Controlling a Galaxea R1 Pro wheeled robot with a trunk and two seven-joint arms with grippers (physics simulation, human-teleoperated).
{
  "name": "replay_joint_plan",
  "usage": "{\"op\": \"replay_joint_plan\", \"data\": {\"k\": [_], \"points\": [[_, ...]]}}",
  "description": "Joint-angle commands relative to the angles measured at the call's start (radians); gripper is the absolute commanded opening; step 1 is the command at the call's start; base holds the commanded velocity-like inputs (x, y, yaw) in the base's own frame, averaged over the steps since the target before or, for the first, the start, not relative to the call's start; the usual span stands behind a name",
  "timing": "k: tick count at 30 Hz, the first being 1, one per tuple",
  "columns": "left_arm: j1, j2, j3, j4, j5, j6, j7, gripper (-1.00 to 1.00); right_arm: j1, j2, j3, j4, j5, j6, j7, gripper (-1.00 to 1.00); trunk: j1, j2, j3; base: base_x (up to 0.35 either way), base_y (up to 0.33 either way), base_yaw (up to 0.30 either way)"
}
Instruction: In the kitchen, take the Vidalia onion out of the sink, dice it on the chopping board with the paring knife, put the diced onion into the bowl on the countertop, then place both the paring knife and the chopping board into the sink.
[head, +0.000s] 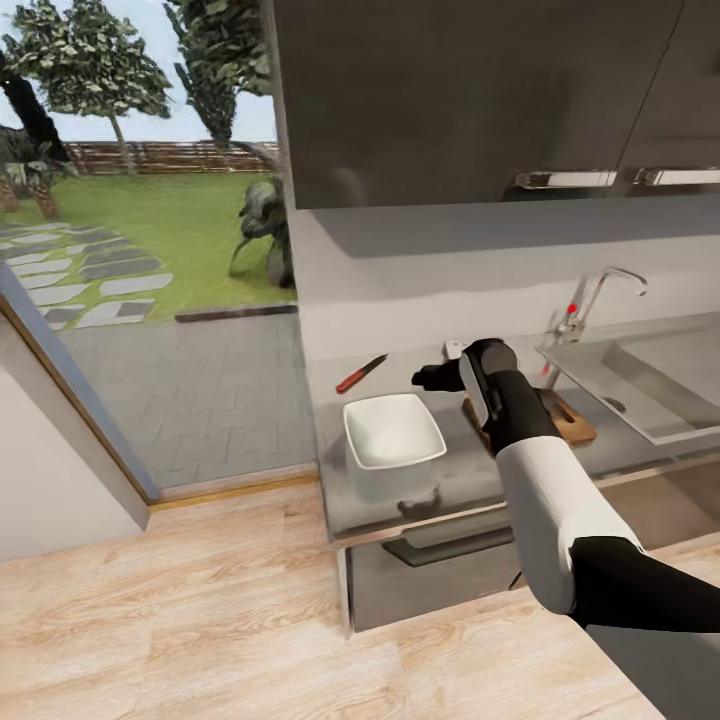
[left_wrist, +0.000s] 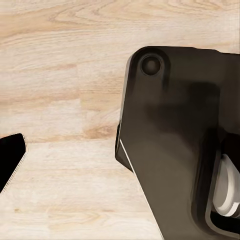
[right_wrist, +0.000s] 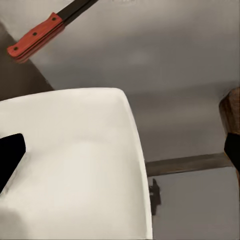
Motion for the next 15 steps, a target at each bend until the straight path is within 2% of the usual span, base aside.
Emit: {"op": "replay_joint_plan", "data": {"k": [1,7,15], "points": [[0.000,0.000,-0.002,-0.002,0.006,-0.001,0.000,1.00,-0.001,0.002,-0.004,-0.001,0.010,0.004,0.008,1.00,0.001,-0.002,-0.002,0.000,0.283,0.000],[0.000,0.000,-0.002,0.003,0.006,-0.001,-0.001,1.00,-0.001,0.003,-0.005,-0.001,0.010,0.004,0.008,1.00,0.001,-0.002,-0.001,0.001,0.288,-0.021],[0.000,0.000,-0.002,0.009,0.005,-0.001,-0.002,1.00,-0.001,0.001,-0.006,-0.002,0.010,0.004,0.008,1.00,0.001,-0.002,0.005,0.061,0.290,-0.184]]}}
